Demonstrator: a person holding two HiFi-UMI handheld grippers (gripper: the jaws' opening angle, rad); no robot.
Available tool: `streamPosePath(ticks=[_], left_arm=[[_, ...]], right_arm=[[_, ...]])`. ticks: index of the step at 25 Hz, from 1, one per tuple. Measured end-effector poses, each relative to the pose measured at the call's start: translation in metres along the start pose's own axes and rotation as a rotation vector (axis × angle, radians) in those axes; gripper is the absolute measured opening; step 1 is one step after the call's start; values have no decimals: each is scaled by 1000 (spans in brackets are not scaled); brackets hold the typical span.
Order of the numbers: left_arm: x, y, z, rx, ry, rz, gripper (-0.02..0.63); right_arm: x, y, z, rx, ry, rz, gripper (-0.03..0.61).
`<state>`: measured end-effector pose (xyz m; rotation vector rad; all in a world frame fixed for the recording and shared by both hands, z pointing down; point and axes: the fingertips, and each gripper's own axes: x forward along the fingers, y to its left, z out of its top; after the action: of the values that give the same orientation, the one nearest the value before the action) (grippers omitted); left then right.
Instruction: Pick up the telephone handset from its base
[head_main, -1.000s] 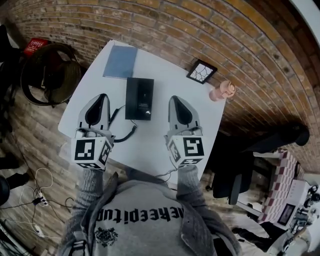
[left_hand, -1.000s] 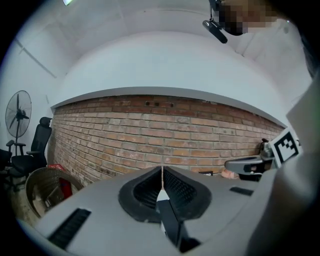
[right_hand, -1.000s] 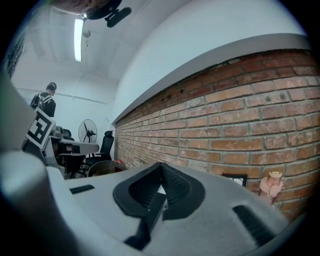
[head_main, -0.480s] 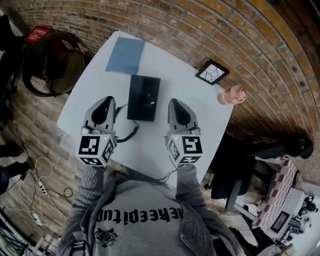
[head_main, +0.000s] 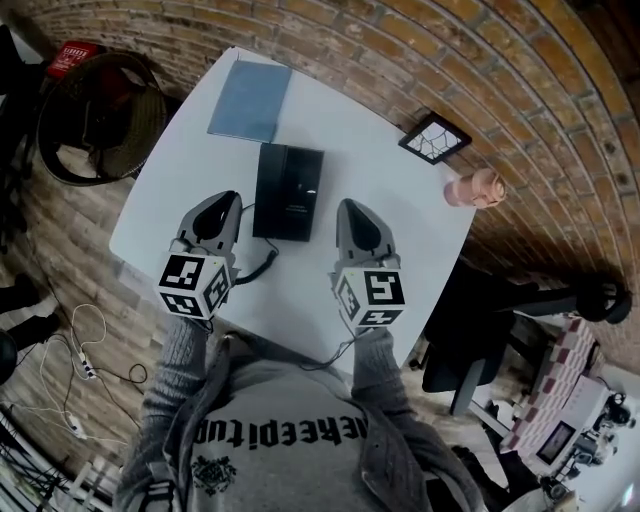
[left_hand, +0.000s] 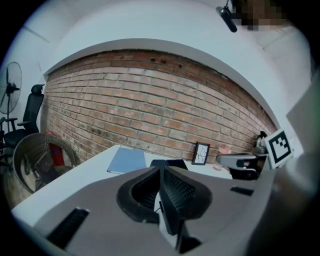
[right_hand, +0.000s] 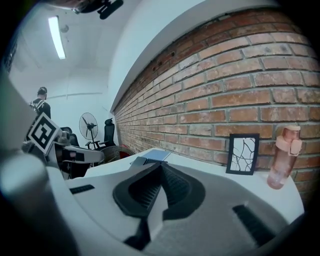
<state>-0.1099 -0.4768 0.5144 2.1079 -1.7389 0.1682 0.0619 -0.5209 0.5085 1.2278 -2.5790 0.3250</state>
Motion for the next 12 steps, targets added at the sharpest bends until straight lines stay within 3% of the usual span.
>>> streamPosePath(ticks=[6, 9, 12], left_arm=[[25, -1, -26, -76, 102, -121, 22], [35, -3, -35, -107, 147, -183, 98], [45, 2, -41, -158, 166, -213, 113]], right_arm=[[6, -4, -8, 13, 15, 6, 5], [8, -6, -11, 17, 21, 9, 5], [10, -7, -14, 21, 25, 12, 5]])
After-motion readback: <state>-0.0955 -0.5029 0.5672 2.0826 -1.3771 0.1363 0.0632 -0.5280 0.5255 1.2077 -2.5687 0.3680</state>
